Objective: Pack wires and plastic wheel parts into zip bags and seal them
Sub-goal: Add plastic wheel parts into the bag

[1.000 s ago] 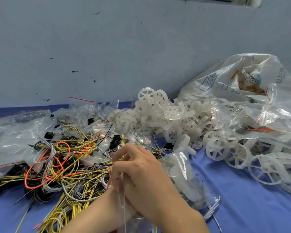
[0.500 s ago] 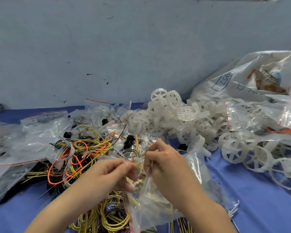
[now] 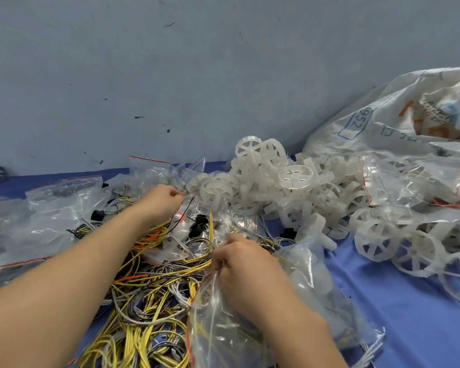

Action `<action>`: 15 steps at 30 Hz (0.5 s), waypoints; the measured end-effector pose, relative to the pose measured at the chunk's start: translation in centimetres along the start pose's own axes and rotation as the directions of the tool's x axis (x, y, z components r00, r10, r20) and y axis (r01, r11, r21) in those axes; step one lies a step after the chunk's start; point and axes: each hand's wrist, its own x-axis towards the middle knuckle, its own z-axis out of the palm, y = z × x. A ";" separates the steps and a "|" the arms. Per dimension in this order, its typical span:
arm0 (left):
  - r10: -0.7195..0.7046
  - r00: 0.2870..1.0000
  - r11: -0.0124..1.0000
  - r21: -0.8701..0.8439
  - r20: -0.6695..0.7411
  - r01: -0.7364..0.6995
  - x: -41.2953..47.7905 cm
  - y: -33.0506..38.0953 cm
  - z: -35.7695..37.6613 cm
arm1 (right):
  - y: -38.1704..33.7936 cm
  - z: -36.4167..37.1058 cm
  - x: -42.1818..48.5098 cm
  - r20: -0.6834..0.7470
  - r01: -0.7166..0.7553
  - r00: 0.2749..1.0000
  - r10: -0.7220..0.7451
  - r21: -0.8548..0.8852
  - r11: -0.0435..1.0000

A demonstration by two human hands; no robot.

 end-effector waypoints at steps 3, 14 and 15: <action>-0.052 0.997 0.983 0.181 0.056 0.041 2.7 -1.3 1.2 | 0.6 -0.1 0.1 0.010 -0.007 1.000 0.007 0.012 1.000; -0.123 0.992 0.954 0.278 0.024 0.111 5.3 -1.4 4.3 | 2.1 -0.9 -0.2 0.006 -0.029 1.000 0.028 0.098 0.995; -0.130 0.991 0.957 0.267 0.042 0.114 5.2 -1.5 4.3 | 2.1 -1.0 -0.2 0.008 -0.029 1.000 0.028 0.103 0.994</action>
